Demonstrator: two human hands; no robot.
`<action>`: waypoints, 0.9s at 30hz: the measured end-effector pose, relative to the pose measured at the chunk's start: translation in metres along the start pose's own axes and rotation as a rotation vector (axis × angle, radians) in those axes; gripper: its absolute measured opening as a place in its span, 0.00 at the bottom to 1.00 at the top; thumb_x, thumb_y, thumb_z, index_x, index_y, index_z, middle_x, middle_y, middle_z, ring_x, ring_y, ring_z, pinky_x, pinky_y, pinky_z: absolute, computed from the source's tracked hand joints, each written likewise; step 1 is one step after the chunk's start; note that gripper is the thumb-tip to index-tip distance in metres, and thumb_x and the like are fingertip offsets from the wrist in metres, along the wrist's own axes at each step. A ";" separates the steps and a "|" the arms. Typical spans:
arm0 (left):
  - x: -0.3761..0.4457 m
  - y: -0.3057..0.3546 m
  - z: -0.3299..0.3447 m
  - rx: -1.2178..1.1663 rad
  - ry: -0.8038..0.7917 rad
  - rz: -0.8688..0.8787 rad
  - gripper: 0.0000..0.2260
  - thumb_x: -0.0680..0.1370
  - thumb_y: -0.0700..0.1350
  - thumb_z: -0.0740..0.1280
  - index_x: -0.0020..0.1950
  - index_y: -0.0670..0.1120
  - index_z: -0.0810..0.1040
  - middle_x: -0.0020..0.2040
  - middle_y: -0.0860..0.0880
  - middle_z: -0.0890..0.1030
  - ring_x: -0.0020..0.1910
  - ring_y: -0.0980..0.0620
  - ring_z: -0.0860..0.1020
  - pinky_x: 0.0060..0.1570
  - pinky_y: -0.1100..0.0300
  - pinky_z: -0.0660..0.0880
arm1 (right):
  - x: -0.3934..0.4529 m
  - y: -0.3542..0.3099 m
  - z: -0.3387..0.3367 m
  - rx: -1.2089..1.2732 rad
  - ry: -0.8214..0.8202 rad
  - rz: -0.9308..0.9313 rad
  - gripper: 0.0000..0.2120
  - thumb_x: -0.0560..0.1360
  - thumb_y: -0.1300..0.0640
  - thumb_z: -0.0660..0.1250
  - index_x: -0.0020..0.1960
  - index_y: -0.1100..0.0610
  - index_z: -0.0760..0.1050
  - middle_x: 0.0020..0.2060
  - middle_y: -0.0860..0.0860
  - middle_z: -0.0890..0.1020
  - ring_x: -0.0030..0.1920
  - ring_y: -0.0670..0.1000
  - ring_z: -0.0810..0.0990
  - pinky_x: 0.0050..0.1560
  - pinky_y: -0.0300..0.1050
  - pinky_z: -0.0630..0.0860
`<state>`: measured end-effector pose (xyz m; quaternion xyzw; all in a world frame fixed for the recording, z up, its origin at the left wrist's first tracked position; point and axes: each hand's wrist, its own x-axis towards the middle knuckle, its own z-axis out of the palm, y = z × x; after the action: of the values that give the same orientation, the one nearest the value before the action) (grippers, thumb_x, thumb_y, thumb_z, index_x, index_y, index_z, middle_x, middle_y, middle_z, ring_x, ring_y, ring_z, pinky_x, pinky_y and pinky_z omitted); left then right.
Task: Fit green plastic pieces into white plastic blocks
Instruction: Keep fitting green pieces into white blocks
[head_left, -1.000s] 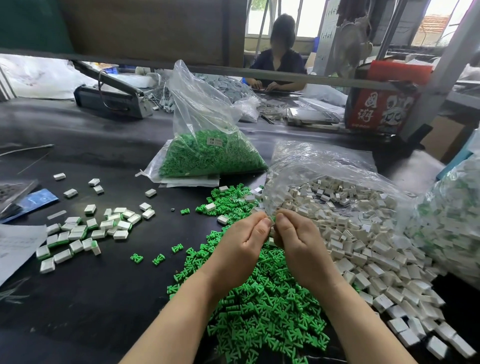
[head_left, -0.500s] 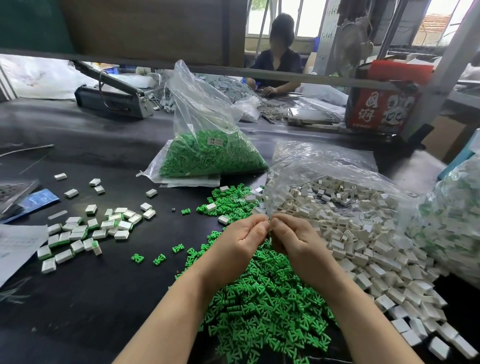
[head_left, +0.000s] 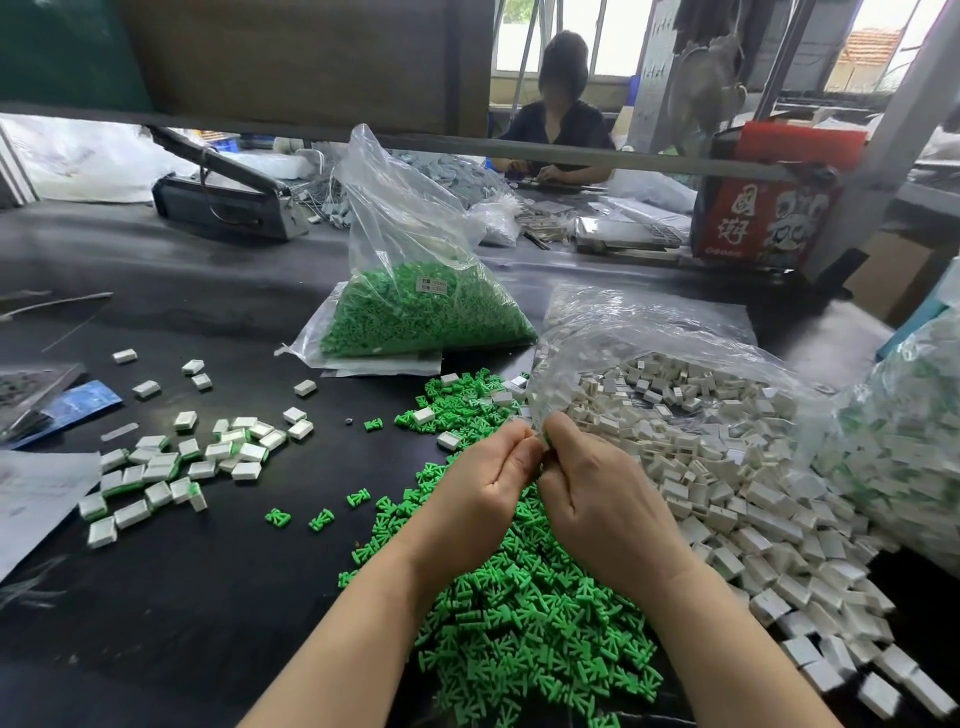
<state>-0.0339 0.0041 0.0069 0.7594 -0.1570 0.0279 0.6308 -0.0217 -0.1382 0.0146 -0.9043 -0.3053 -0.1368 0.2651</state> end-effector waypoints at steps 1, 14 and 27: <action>0.000 0.000 0.000 -0.001 -0.002 -0.005 0.20 0.80 0.52 0.57 0.55 0.34 0.72 0.51 0.31 0.76 0.47 0.40 0.75 0.56 0.33 0.69 | 0.000 -0.001 -0.001 -0.023 0.002 0.001 0.03 0.74 0.54 0.54 0.44 0.49 0.59 0.30 0.43 0.67 0.29 0.44 0.66 0.29 0.40 0.59; 0.005 -0.004 -0.009 -0.068 0.189 0.101 0.13 0.80 0.48 0.63 0.60 0.45 0.81 0.55 0.47 0.81 0.58 0.55 0.78 0.60 0.65 0.72 | 0.005 0.000 0.002 0.869 0.186 0.474 0.20 0.83 0.48 0.56 0.46 0.58 0.82 0.36 0.57 0.84 0.34 0.49 0.78 0.36 0.44 0.70; 0.003 0.003 -0.004 -0.075 0.209 0.091 0.12 0.79 0.48 0.65 0.60 0.47 0.81 0.56 0.47 0.77 0.55 0.57 0.79 0.52 0.67 0.76 | 0.006 -0.003 0.001 1.340 0.057 0.481 0.17 0.72 0.43 0.66 0.43 0.56 0.84 0.37 0.54 0.82 0.36 0.48 0.74 0.35 0.42 0.66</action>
<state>-0.0315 0.0073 0.0118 0.7202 -0.1256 0.1298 0.6698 -0.0191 -0.1333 0.0176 -0.5852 -0.1087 0.1190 0.7947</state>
